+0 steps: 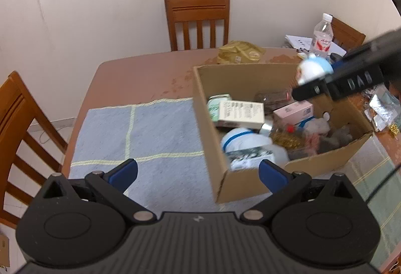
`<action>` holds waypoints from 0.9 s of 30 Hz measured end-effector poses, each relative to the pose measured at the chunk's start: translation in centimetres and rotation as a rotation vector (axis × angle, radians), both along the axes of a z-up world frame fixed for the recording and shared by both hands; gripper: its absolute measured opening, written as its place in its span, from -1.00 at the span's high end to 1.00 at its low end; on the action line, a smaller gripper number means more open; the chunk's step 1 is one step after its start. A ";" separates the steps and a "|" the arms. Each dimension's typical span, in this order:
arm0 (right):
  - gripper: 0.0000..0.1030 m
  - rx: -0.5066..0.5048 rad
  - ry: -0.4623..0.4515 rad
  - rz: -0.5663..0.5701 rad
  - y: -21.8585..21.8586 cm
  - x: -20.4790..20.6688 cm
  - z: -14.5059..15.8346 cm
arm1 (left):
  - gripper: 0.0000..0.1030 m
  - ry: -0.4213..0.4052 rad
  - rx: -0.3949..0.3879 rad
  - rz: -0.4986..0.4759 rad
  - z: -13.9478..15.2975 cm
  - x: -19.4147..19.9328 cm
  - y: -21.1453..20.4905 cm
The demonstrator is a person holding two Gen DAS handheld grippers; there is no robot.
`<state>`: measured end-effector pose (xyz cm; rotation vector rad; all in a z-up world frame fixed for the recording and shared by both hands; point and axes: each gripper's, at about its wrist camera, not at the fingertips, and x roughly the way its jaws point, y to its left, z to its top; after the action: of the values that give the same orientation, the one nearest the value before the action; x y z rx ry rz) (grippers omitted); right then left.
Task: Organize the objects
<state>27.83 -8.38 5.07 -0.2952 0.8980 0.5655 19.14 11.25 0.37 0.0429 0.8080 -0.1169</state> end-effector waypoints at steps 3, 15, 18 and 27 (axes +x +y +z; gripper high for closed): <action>-0.13 -0.002 -0.007 0.008 1.4 0.6 0.2 | -0.99 0.000 -0.001 0.013 -0.1 -0.4 1.1; -0.90 -0.037 -0.069 -0.084 4.9 0.7 1.3 | -0.99 0.019 -0.058 0.007 0.1 -1.1 4.5; -0.99 -0.057 -0.077 -0.139 4.6 0.1 1.5 | -0.99 0.015 -0.045 0.011 0.3 -1.2 4.8; -1.00 -0.097 -0.009 -0.350 1.5 -2.7 -0.2 | -0.98 0.053 -0.068 0.022 0.8 -1.4 3.4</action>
<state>25.14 -6.92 4.83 -0.2211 0.9448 0.1972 17.78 14.61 1.20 -0.0336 0.8569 -0.1254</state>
